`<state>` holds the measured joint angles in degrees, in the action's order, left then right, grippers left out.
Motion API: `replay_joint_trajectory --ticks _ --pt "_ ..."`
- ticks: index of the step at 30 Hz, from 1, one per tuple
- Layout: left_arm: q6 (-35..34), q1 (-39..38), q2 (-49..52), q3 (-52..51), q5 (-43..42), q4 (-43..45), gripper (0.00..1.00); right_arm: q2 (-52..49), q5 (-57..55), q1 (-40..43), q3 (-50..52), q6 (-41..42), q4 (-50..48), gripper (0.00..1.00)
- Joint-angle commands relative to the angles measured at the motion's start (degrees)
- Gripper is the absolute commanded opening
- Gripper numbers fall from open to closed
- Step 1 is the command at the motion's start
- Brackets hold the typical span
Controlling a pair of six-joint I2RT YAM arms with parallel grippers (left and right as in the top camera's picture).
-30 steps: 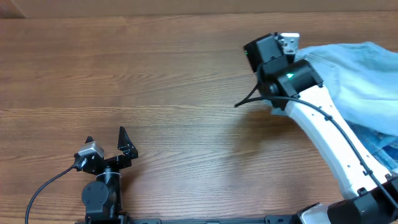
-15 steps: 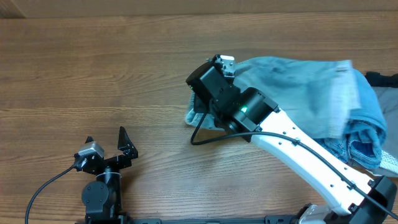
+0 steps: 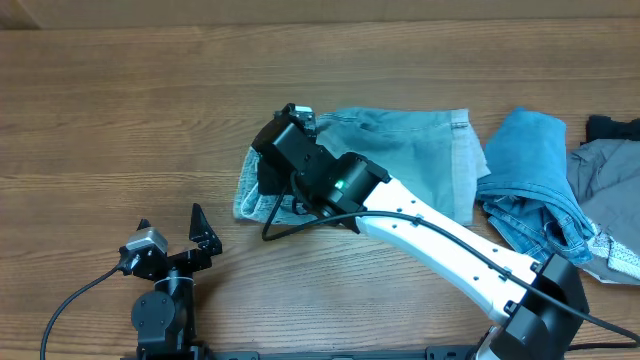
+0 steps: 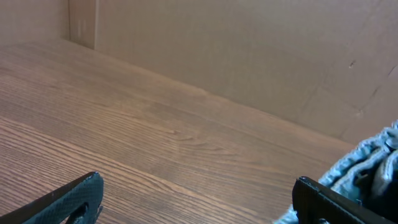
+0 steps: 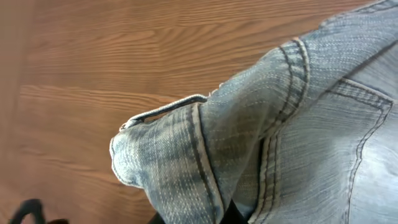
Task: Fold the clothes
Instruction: 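Drag the light-blue denim shorts left and lay them flat on the table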
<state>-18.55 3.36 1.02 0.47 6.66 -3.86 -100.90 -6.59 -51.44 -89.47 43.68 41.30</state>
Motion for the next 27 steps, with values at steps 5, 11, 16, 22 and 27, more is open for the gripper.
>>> replay_joint_trajectory --ticks 5,11,16,22,27 --pt "-0.8 -0.5 0.0 -0.2 -0.1 0.1 1.0 0.8 -3.1 -0.6 -1.9 -3.9 0.2 0.62" --pt "-0.8 -0.5 0.0 -0.2 -0.1 0.1 1.0 3.8 -36.2 2.5 -7.2 -11.1 15.5 0.86" --pt "-0.8 -0.5 0.0 -0.2 -0.1 0.1 1.0 6.4 -38.2 22.5 -7.9 3.0 38.9 0.95" --pt "-0.8 -0.5 0.0 -0.2 -0.1 0.1 1.0 6.3 -11.2 50.6 -5.0 5.9 42.3 1.0" --pt "-0.8 -0.5 0.0 -0.2 -0.1 0.1 1.0 6.3 -4.8 56.0 -2.6 15.6 43.8 0.97"
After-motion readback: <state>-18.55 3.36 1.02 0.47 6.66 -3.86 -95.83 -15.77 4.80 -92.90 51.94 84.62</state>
